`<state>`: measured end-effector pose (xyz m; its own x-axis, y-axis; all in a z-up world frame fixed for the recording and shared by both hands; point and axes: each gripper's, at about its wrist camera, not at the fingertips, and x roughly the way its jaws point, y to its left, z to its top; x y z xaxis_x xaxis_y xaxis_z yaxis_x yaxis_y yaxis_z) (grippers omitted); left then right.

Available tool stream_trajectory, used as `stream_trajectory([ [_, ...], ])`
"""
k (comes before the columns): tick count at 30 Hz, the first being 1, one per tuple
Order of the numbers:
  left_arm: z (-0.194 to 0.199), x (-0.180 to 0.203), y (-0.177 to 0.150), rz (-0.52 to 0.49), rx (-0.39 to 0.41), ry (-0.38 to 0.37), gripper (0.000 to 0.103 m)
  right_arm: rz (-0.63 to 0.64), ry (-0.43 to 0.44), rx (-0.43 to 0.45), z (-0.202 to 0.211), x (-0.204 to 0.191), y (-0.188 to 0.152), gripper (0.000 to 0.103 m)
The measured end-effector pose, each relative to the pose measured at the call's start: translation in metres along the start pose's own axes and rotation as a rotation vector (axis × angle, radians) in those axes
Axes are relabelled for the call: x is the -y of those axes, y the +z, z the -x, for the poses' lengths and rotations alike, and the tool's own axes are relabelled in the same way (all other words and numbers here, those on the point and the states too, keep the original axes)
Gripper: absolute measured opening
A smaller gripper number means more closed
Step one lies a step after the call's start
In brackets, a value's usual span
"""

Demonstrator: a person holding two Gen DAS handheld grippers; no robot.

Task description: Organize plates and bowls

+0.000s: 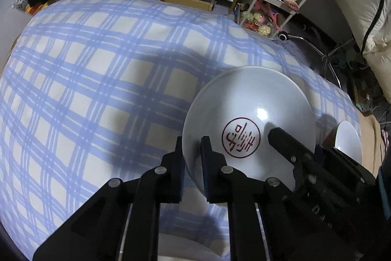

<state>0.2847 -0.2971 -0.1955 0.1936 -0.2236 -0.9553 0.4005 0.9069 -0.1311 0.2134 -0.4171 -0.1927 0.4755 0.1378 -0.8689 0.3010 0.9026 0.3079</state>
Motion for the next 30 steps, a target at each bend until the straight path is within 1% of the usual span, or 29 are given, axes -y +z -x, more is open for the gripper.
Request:
stream_trajectory([
  [2, 0.003, -0.003, 0.000, 0.001, 0.005, 0.003, 0.013, 0.039, 0.002, 0.006, 0.004, -0.006, -0.003, 0.016],
  [8, 0.028, -0.022, -0.003, 0.040, 0.040, -0.012, 0.013, 0.042, 0.048, 0.021, 0.012, -0.021, -0.007, 0.015],
  [13, 0.058, -0.023, -0.005, -0.010, 0.084, 0.003, 0.013, 0.057, 0.065, 0.035, 0.022, -0.037, -0.013, 0.015],
  [16, 0.079, -0.025, -0.009, -0.031, 0.114, 0.009, 0.013, 0.043, 0.100, 0.051, 0.033, -0.042, -0.015, 0.015],
  [20, 0.098, -0.023, -0.014, -0.061, 0.141, 0.024, 0.013, 0.022, 0.132, 0.083, 0.053, -0.049, -0.017, 0.015],
  [25, 0.121, -0.018, -0.033, -0.091, 0.167, 0.023, 0.013, 0.022, 0.104, 0.140, 0.084, -0.060, -0.029, 0.015],
  [28, 0.129, -0.018, -0.047, -0.098, 0.176, 0.024, 0.013, 0.035, 0.105, 0.150, 0.096, -0.063, -0.037, 0.015],
  [30, 0.131, -0.018, -0.054, -0.107, 0.177, 0.038, 0.013, 0.043, 0.101, 0.158, 0.103, -0.066, -0.042, 0.015],
])
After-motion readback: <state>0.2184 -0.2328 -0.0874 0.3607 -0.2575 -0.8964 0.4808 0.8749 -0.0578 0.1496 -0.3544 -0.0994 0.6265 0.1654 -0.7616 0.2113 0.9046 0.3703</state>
